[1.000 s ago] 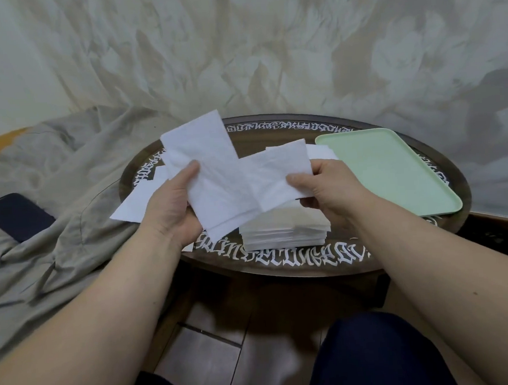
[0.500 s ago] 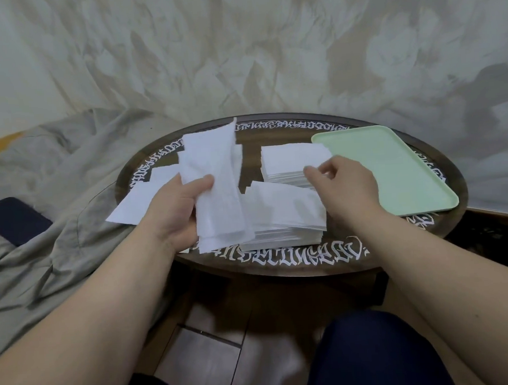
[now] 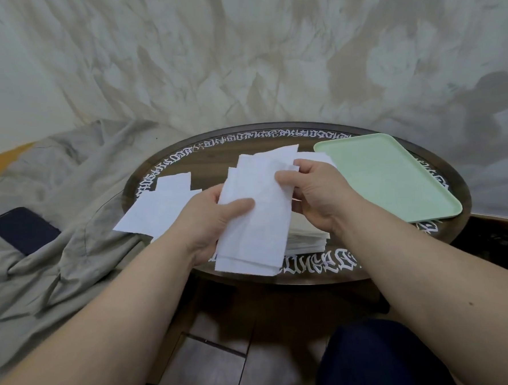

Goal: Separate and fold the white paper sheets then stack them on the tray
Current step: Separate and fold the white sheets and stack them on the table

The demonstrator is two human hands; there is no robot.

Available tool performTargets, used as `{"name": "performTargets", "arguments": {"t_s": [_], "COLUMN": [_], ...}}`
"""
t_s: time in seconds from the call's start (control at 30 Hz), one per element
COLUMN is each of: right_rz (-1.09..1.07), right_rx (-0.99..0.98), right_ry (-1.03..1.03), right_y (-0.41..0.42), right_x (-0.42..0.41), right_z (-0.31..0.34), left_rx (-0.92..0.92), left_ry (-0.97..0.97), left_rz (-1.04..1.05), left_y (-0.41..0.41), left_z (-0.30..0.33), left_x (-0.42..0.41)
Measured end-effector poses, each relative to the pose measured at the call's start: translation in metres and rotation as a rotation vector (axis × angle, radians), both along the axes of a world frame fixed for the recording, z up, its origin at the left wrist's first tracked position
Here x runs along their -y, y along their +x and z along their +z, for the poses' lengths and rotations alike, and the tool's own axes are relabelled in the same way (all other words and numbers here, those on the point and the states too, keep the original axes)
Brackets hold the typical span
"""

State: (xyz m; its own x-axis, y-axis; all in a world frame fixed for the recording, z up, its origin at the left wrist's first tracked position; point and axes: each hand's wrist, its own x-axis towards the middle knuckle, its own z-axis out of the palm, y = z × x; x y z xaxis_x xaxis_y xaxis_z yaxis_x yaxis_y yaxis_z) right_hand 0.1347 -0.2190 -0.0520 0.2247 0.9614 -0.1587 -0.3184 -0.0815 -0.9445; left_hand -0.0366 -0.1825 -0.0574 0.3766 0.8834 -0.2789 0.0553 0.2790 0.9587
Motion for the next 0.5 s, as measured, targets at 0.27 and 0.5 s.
{"name": "performTargets", "arguments": {"t_s": [0.27,0.5], "right_rz": [-0.051,0.009], "right_rx": [0.036,0.077], "right_ry": [0.082,0.064], "right_y": [-0.011,-0.016], "right_x": [-0.003,-0.003], "right_z": [0.012,0.017], "left_rx": [-0.201,-0.081], "left_ry": [0.521,0.413], "left_rz": [-0.090,-0.052], "left_y": [0.013,0.007], "left_z": [0.007,-0.001], "left_x": [0.012,0.002]}}
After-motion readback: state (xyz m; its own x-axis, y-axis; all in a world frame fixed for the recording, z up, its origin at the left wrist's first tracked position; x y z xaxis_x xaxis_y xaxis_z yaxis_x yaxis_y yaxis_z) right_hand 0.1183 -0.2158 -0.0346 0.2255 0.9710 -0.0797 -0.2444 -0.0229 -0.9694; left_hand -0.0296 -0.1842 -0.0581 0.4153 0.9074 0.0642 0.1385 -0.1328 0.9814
